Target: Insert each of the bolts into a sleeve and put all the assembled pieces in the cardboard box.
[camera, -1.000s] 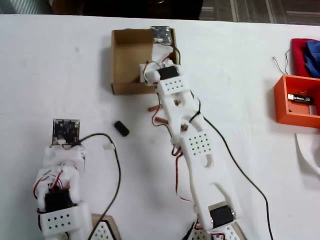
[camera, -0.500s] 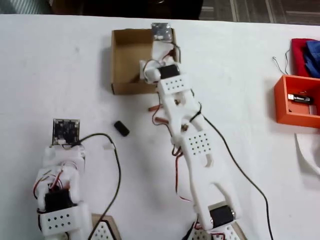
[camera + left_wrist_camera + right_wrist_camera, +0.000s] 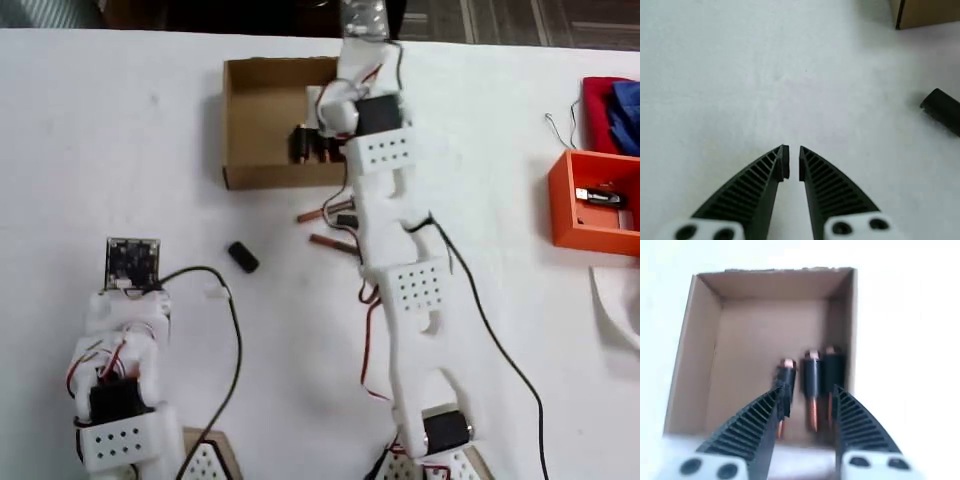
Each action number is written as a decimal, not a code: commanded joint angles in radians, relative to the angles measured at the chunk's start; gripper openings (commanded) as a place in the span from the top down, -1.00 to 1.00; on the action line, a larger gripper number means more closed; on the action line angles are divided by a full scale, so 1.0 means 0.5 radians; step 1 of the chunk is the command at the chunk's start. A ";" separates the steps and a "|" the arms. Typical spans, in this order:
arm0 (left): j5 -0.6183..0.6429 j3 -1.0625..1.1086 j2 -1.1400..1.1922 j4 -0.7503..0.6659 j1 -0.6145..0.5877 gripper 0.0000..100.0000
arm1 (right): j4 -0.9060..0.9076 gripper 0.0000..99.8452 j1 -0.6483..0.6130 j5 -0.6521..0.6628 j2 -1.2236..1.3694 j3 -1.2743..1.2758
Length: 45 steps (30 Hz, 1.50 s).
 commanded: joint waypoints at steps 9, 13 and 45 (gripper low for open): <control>0.009 0.051 0.015 0.009 0.018 0.87 | 0.434 0.75 -0.100 0.310 -0.848 0.850; 0.009 0.051 0.015 0.009 0.018 0.87 | 0.388 0.75 -0.327 0.353 -1.395 1.964; 0.025 -0.081 0.009 -0.531 -1.160 0.87 | -0.548 0.75 -0.812 0.678 -1.223 2.789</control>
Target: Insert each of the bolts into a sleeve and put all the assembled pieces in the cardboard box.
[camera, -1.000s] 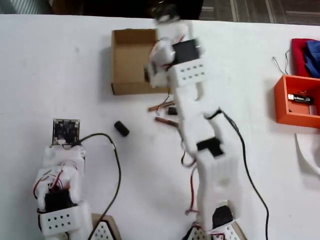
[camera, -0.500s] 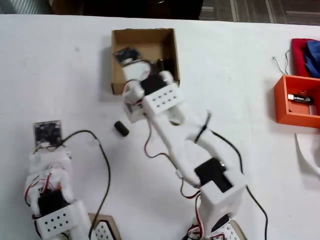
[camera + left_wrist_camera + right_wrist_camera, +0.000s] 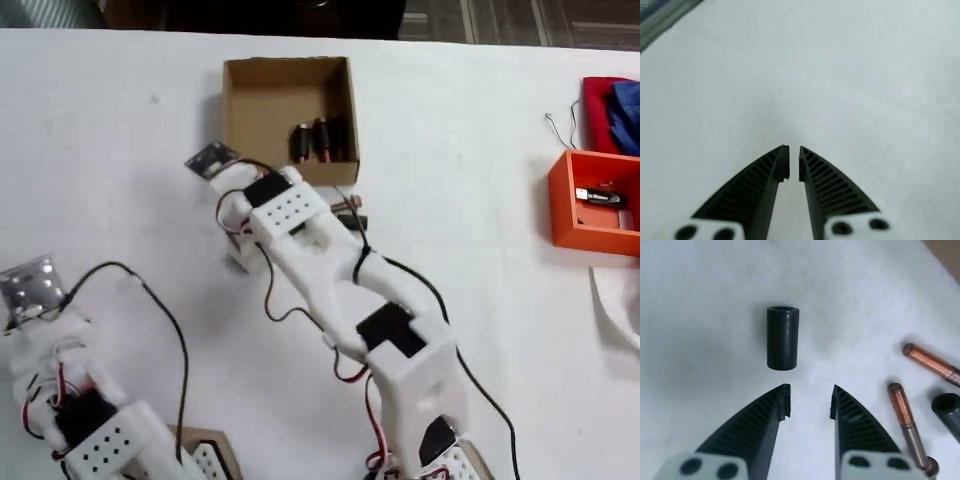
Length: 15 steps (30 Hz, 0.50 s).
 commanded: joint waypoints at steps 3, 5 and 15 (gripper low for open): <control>0.157 -0.097 0.003 -0.353 -0.110 0.87 | -0.066 0.75 -0.020 0.015 0.002 -0.095; 0.402 -0.091 0.012 -0.414 -0.107 0.87 | -0.106 0.75 -0.041 0.015 -0.002 -0.095; 0.773 -0.008 0.012 -0.298 0.129 0.87 | -0.186 0.75 -0.189 0.018 0.005 -0.095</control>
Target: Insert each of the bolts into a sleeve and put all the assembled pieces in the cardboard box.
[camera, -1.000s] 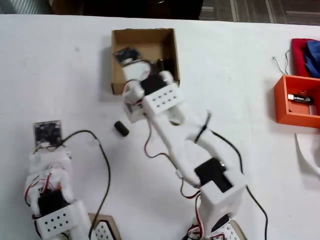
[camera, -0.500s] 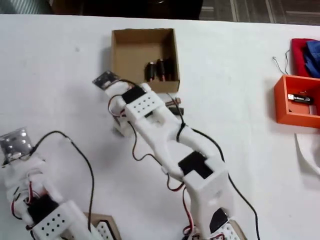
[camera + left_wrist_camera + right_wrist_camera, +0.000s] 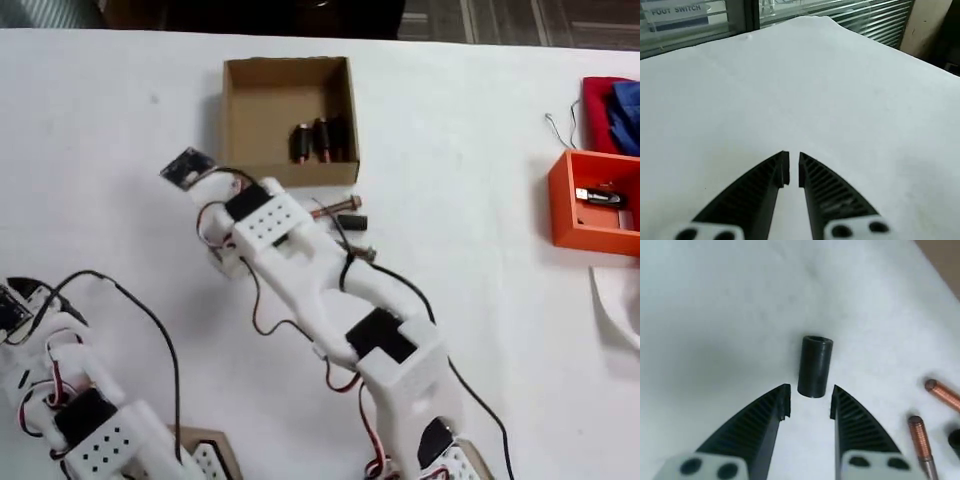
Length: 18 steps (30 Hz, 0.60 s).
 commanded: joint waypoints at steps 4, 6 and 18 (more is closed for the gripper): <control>0.018 0.035 0.000 0.000 0.086 0.87 | -0.100 0.75 0.026 0.018 -0.005 -0.089; 0.018 0.035 0.000 0.000 0.086 0.87 | -0.140 0.75 0.032 0.018 0.023 -0.092; 0.018 0.032 0.000 0.000 0.089 0.87 | -0.226 0.75 0.038 0.015 0.379 -0.279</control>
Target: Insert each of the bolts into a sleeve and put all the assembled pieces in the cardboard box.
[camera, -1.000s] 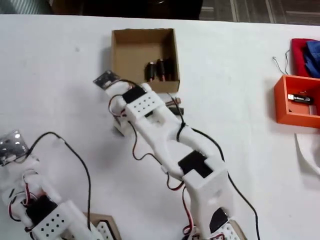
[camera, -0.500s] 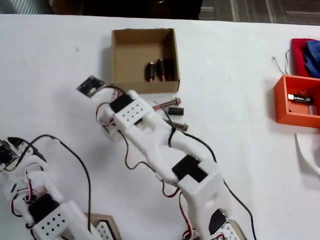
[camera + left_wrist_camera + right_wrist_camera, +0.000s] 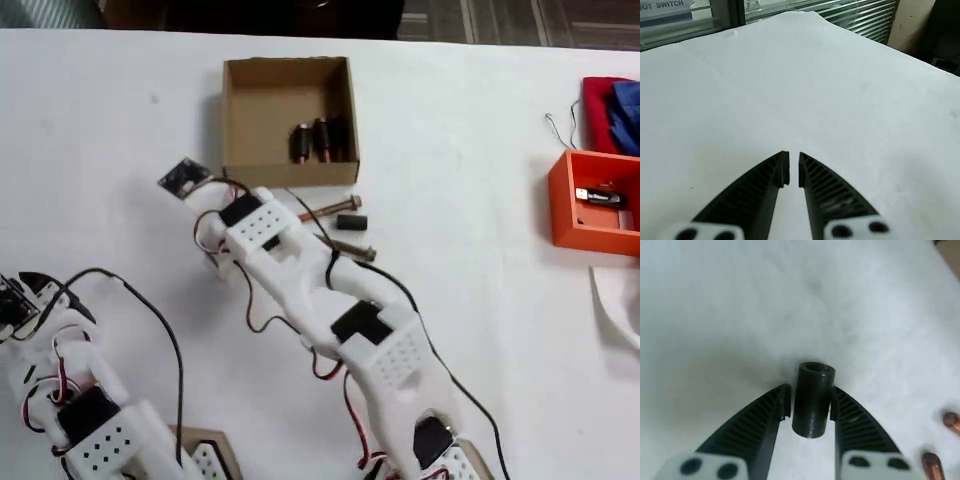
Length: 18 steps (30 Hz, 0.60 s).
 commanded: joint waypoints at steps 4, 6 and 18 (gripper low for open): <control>0.015 0.020 0.000 -0.006 0.025 0.87 | 0.026 0.75 0.029 0.003 0.127 -0.258; 0.015 0.020 0.000 -0.006 0.052 0.87 | 0.097 0.75 0.029 0.003 0.164 -0.328; 0.015 0.023 0.000 -0.006 0.095 0.87 | 0.410 0.75 0.164 0.015 0.207 -0.565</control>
